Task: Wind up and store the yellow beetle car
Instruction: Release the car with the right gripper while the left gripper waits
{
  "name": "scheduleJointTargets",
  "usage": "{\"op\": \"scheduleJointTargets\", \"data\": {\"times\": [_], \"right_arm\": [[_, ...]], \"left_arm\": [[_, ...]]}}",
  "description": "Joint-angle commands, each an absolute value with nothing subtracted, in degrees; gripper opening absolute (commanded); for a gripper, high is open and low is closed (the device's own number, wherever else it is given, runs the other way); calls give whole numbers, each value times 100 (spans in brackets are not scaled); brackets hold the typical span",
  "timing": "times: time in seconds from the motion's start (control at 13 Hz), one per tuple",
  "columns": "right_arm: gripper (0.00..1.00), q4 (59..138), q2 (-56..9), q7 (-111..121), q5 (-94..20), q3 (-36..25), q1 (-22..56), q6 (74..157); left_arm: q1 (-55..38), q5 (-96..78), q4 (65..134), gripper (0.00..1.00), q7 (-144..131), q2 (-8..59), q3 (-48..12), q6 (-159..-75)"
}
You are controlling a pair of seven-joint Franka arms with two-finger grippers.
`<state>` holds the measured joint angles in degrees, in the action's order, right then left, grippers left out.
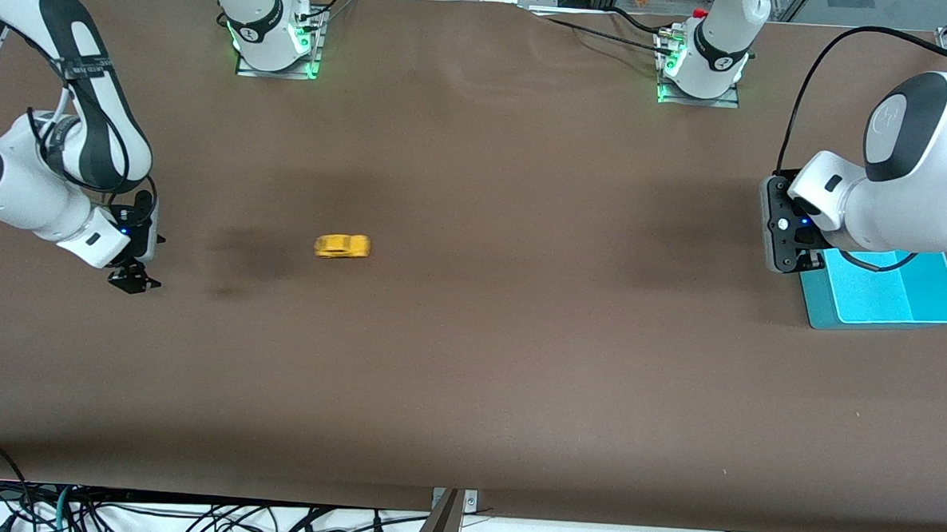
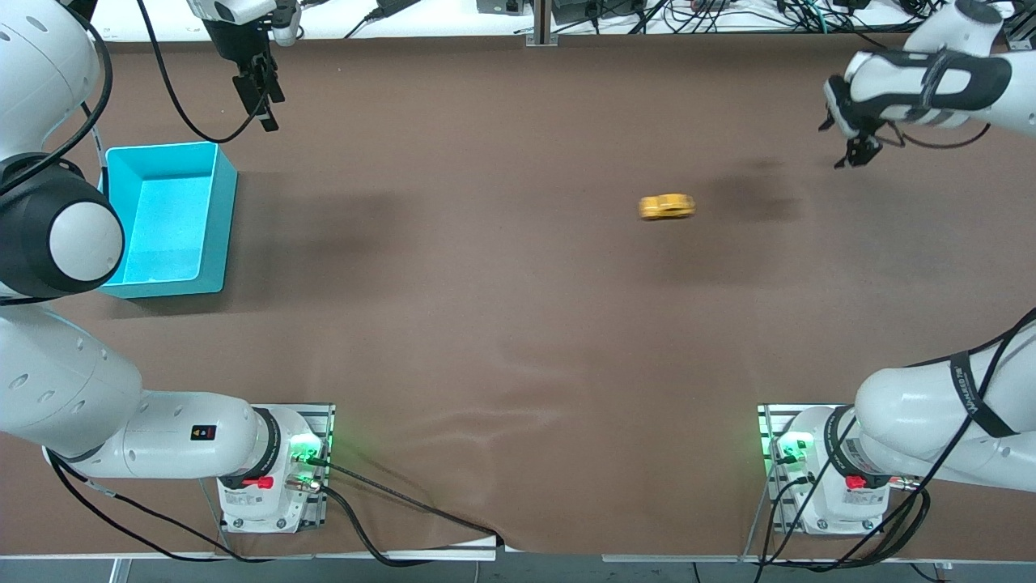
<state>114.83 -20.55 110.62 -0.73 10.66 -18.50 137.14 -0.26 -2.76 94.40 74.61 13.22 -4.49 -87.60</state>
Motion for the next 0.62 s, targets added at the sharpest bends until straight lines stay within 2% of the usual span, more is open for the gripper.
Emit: {"op": "scheduleJointTargets", "data": {"times": [0.0,0.31,0.54], "right_arm": [[100,11215,-1654,11074,-149,1352,-1925,13307],[100,11206,-986,9707,-141,1608,-1925,13009],[100,11162,-432,8197,-149,1644,-1899,12325]], "left_arm": [[-9,-185,9834,100,7611,1143,-457,-8982],[70,-185,10422,100,7664,976,-457,-9316],[131,-185,11063,100,8198,835,-448,-9824]]}}
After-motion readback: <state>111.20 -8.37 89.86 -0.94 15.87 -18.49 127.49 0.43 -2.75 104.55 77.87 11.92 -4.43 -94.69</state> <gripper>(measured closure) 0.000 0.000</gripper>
